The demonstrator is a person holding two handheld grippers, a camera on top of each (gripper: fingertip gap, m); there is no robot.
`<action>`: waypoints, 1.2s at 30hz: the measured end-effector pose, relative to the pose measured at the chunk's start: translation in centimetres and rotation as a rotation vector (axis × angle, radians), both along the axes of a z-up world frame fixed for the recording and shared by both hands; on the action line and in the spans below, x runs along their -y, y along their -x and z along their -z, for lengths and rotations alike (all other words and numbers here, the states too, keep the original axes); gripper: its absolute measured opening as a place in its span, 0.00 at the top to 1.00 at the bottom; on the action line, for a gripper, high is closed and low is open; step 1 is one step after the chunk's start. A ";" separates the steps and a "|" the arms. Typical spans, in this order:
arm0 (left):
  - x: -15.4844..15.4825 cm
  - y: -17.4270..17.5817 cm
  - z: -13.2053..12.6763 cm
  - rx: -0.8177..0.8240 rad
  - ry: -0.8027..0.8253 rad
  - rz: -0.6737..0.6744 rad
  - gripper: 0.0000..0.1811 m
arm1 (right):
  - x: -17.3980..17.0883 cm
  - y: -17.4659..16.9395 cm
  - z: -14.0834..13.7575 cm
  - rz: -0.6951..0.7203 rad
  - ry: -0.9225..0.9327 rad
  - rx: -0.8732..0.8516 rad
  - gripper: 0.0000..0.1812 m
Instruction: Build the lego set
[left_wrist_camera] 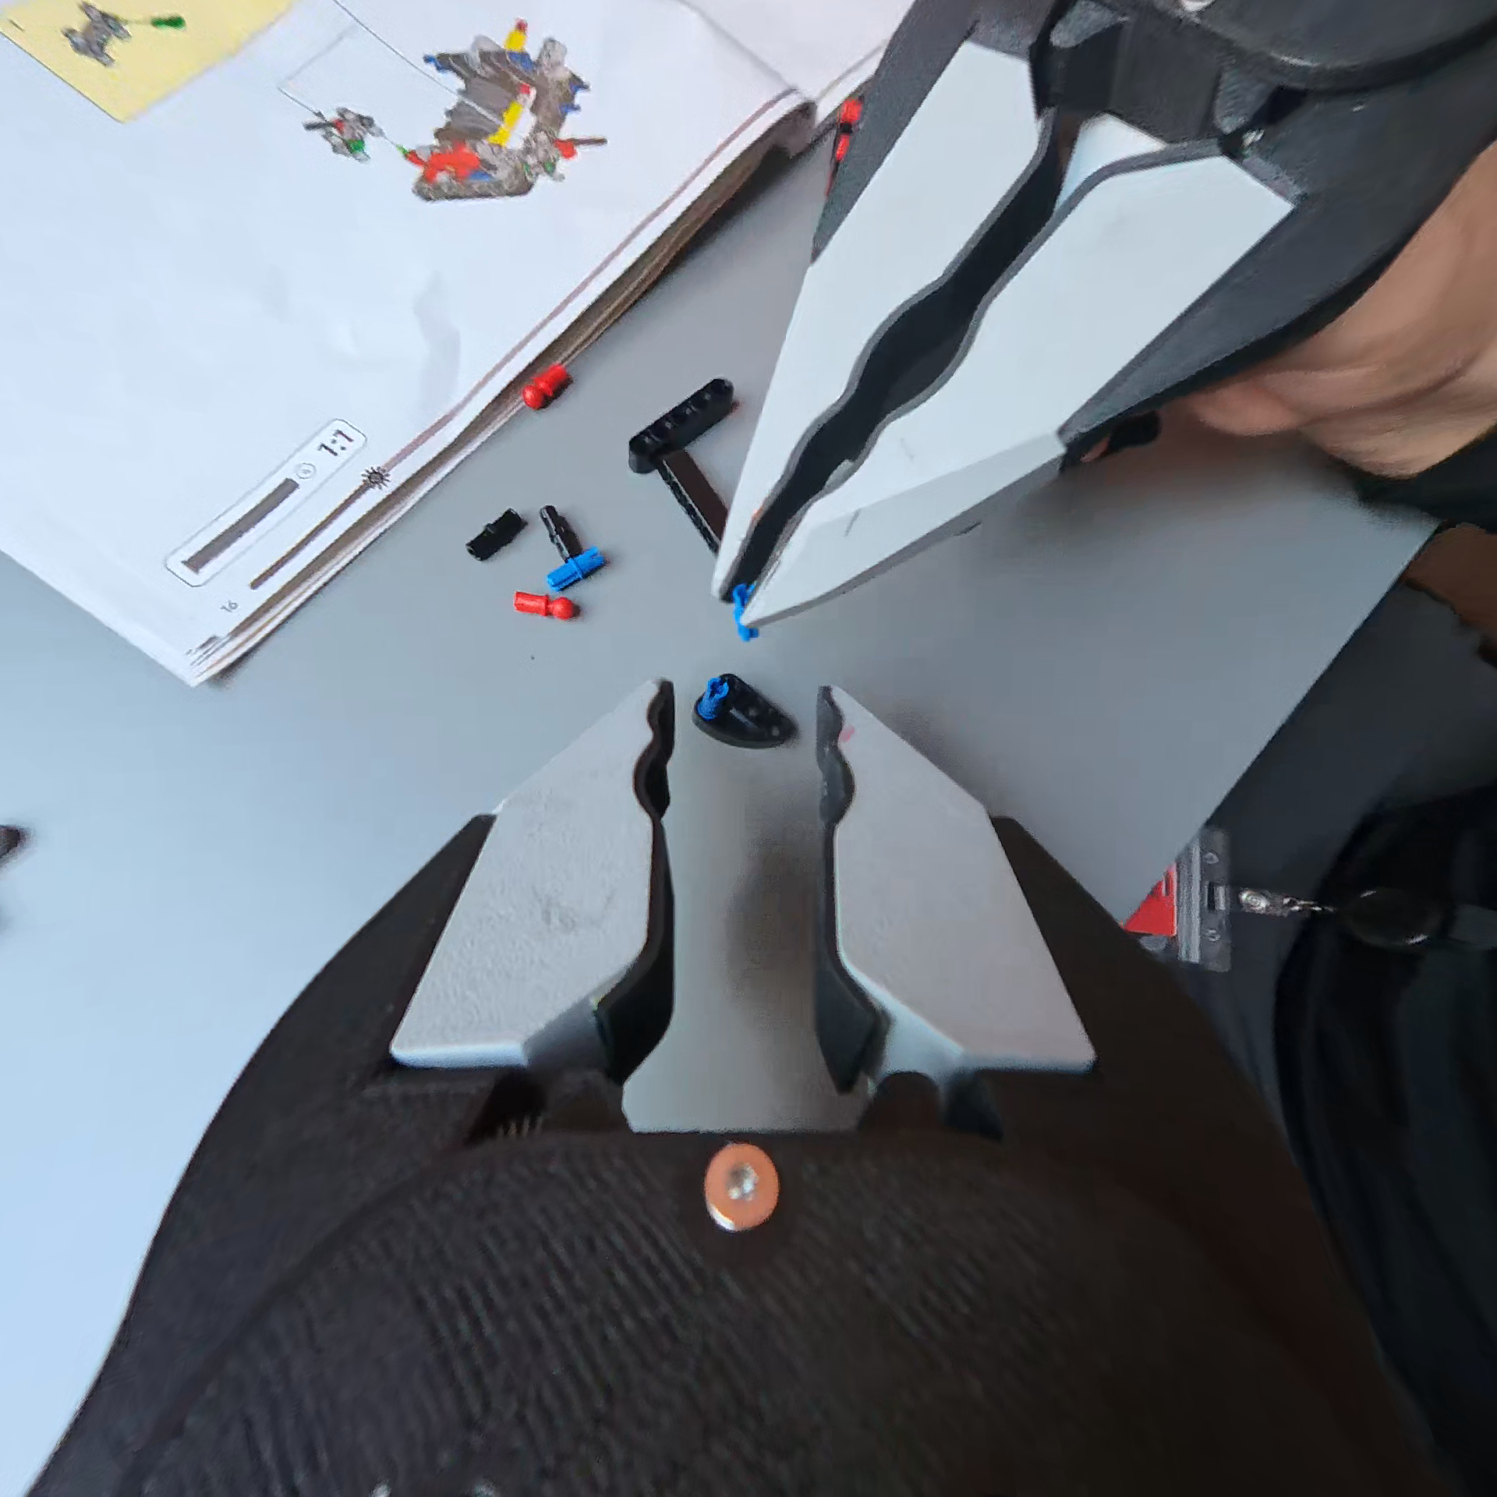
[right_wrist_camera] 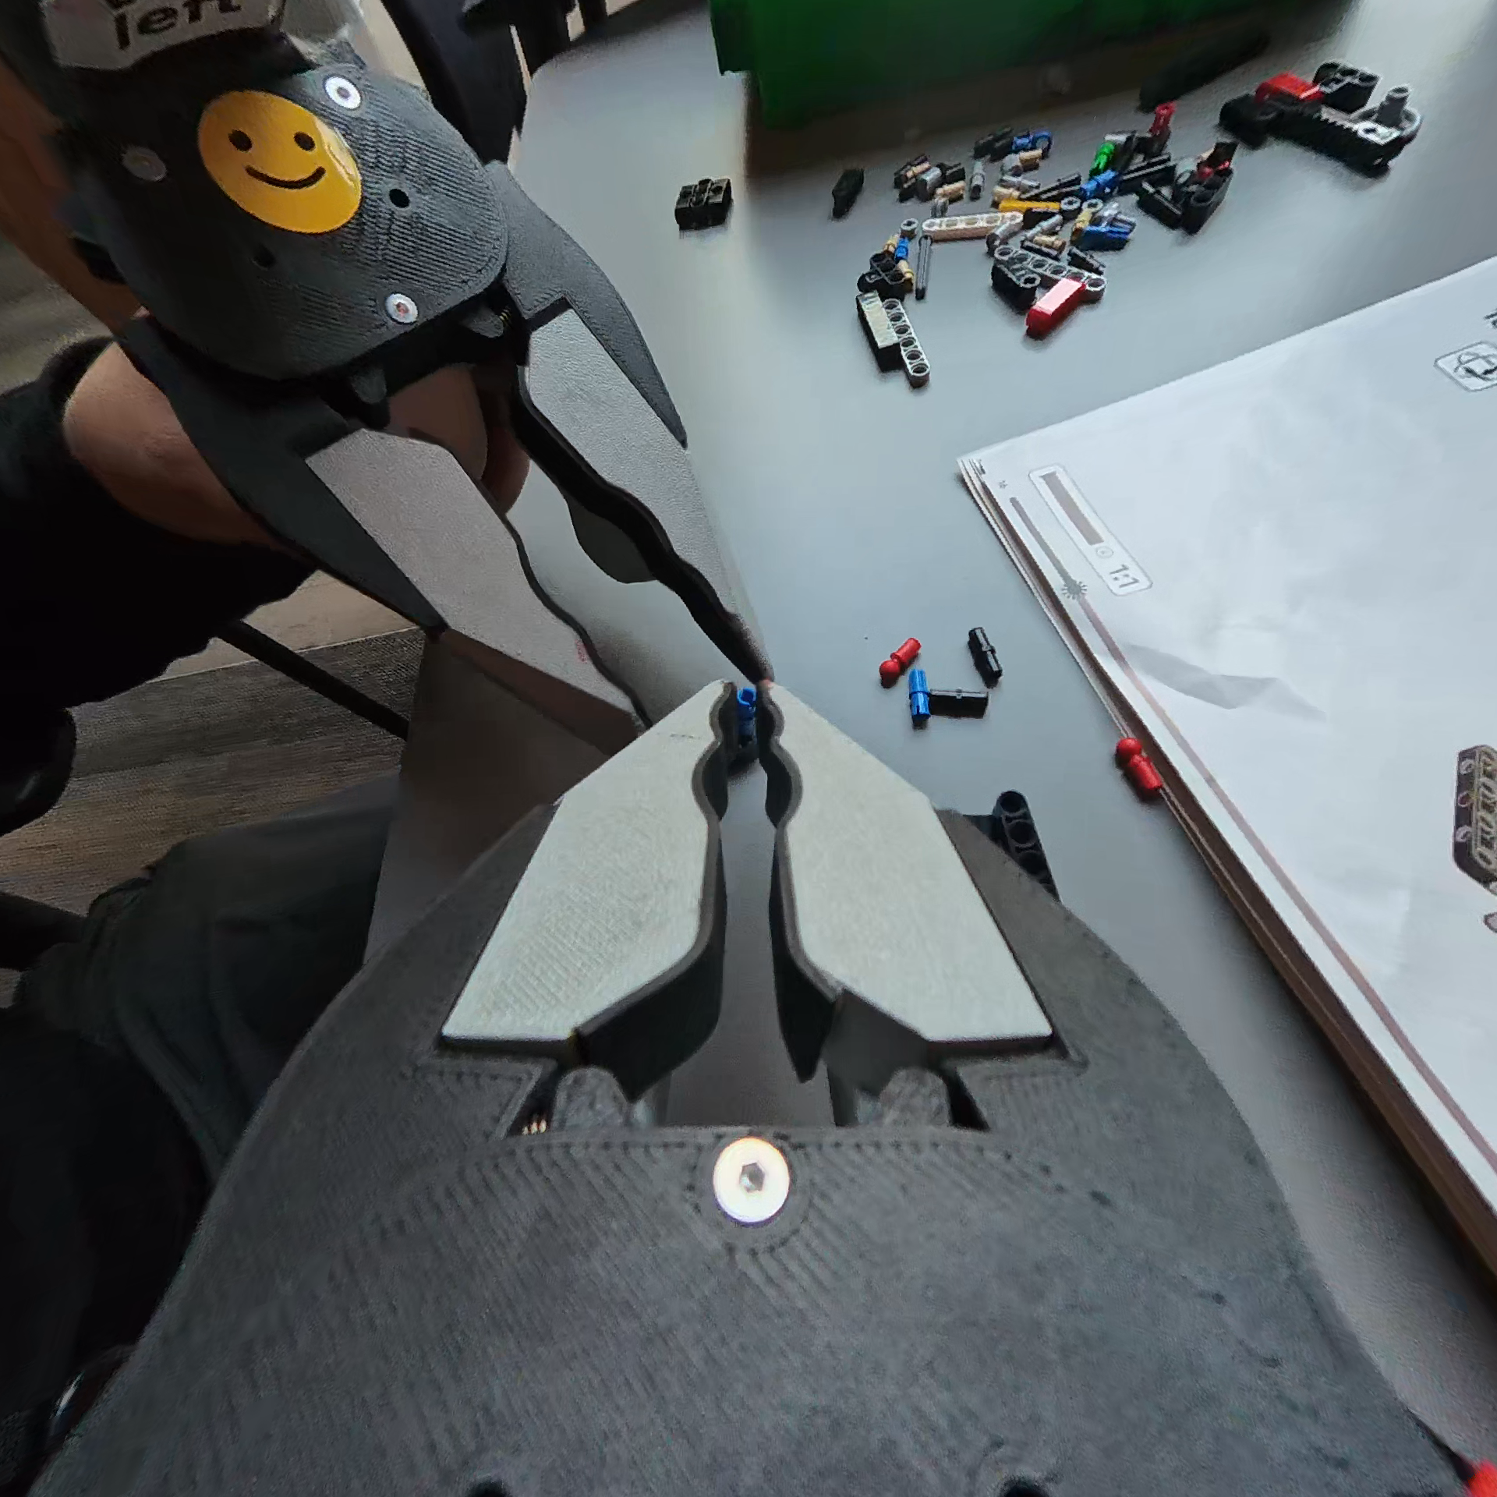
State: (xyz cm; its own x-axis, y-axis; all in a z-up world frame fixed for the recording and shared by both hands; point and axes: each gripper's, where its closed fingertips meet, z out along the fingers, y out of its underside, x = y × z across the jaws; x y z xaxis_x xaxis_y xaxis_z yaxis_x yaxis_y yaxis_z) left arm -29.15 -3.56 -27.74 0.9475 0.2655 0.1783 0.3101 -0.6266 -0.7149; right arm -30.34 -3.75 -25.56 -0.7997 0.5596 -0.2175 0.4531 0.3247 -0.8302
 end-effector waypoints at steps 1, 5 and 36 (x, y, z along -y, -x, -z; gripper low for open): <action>0.0 0.1 0.5 -0.009 0.021 -0.002 0.82 | 0.0 0.0 0.3 0.004 0.000 0.012 0.99; 0.2 0.3 1.2 -0.044 0.053 -0.003 0.84 | 0.3 0.0 0.8 0.013 0.031 0.054 0.99; -0.7 0.6 1.2 -0.001 -0.024 -0.237 0.87 | -0.3 0.8 1.9 0.108 -0.075 0.022 0.99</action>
State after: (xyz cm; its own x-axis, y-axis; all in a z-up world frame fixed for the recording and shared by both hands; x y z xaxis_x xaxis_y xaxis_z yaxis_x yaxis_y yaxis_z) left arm -29.72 -2.84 -28.93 0.8593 0.4764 0.1861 0.4458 -0.5193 -0.7291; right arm -31.09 -3.46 -27.42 -0.7292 0.6578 -0.1885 0.5068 0.3341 -0.7947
